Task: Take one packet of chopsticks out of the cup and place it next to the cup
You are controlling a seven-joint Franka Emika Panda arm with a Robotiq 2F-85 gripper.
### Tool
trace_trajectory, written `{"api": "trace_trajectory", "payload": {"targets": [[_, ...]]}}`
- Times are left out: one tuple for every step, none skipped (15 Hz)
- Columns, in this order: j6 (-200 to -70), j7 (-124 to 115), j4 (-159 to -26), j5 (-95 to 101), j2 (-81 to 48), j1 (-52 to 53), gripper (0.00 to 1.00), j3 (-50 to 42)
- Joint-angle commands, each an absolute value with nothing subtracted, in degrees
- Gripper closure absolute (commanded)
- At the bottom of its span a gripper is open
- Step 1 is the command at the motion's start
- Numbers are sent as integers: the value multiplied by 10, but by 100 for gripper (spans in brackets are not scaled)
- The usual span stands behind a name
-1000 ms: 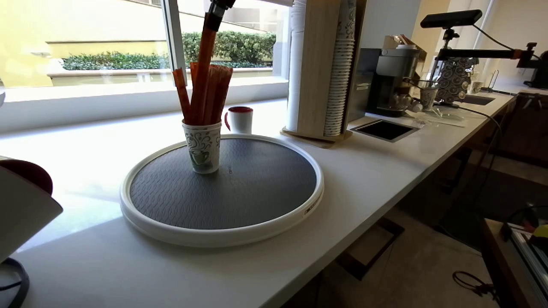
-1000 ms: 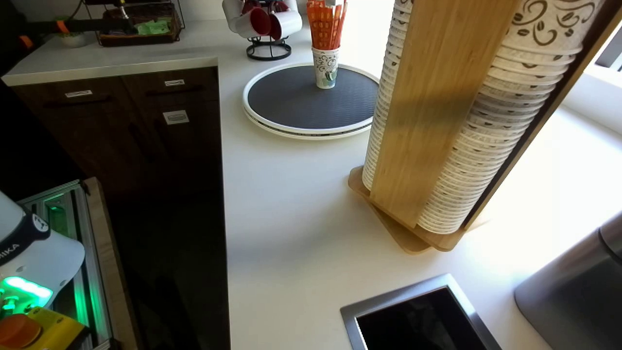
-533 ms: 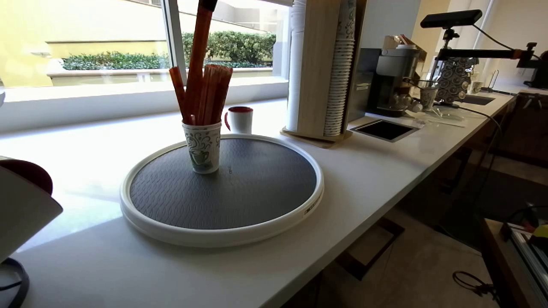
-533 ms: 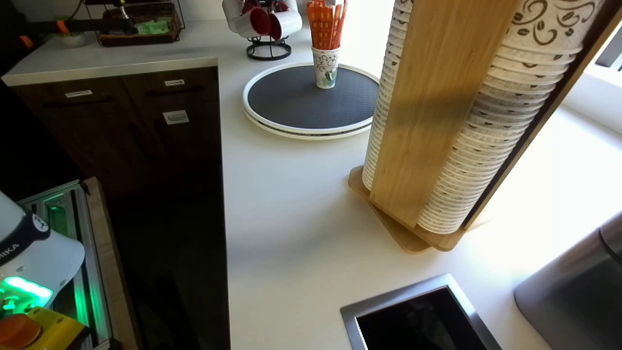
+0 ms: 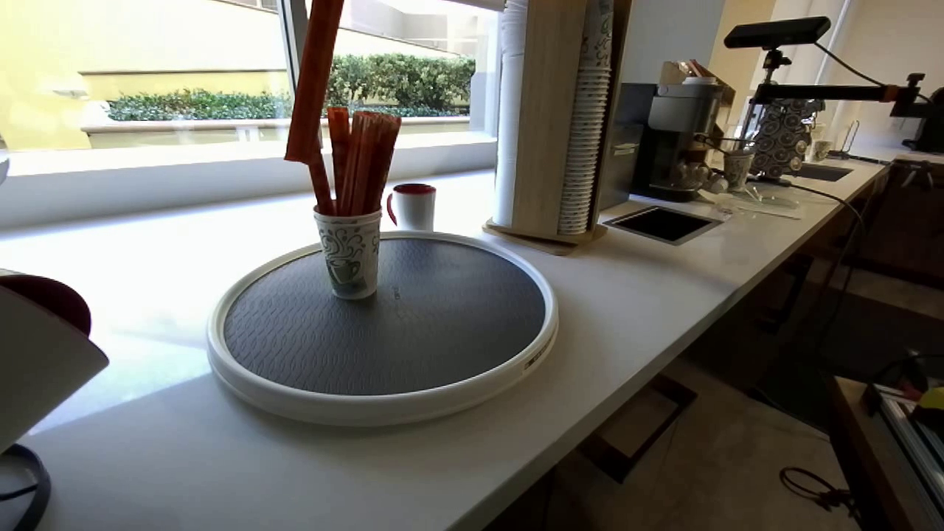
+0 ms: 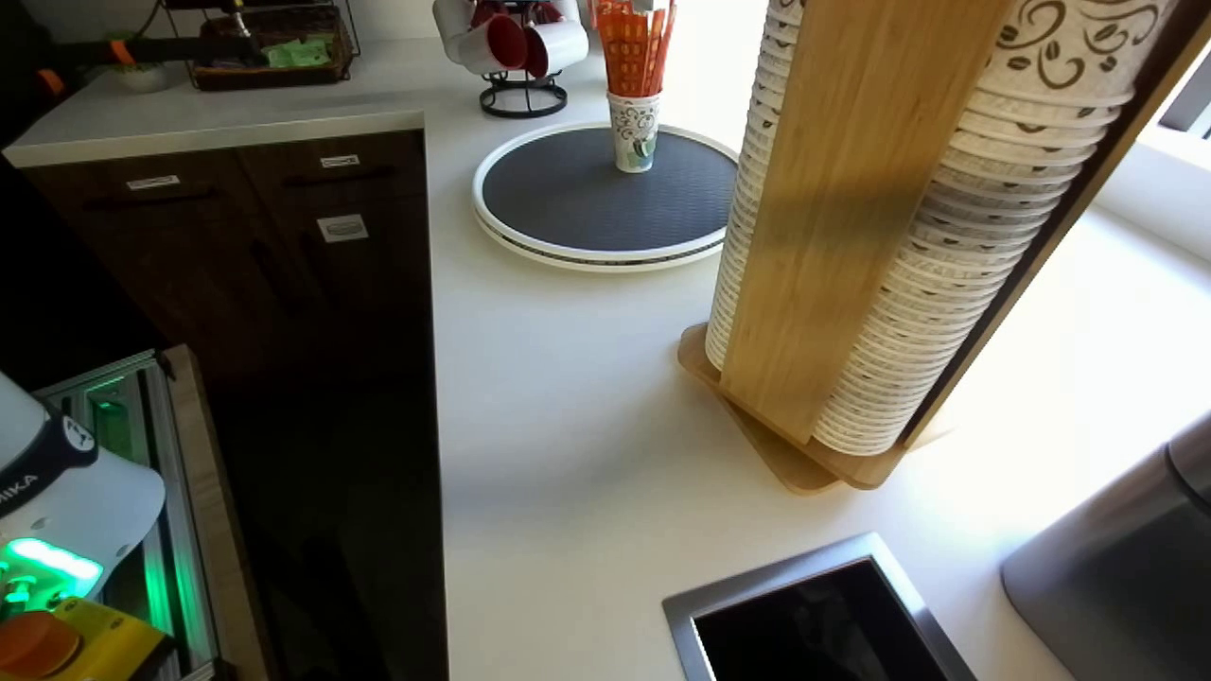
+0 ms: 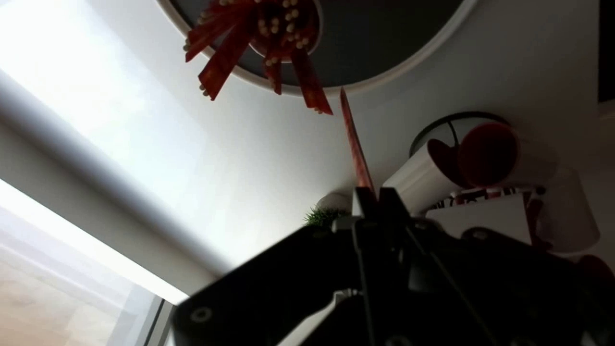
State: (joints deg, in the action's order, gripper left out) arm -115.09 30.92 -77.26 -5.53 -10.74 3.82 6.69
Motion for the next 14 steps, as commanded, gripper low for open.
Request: {"api": "trace_trajectory", "payload": {"targets": [[-1119, 235, -815, -99, -63, 31, 98, 63], [-1114, 221, -836, -112, -50, 26, 98, 61], [-1115, 207, -865, -120, -34, 20, 98, 56], [-1119, 193, -892, -130, -20, 16, 98, 52], [-1120, 190, -920, -155, -5, 9, 98, 47], [-1131, 182, -950, -171, 8, 4, 98, 42], [-1137, 176, -980, -190, 21, -1, 98, 37], [-1138, 179, -1007, -218, 31, -3, 98, 27], [-1141, 178, -1033, -240, 40, -5, 98, 20], [-1150, 177, -1066, -262, 50, -7, 98, 13], [-1159, 176, -1096, -284, 59, -8, 98, 5], [-1169, 188, -1127, -316, 67, -10, 98, -3], [-1179, 183, -1157, -334, 75, -12, 98, -10], [-1186, 195, -1184, -365, 78, -14, 98, -18]]}}
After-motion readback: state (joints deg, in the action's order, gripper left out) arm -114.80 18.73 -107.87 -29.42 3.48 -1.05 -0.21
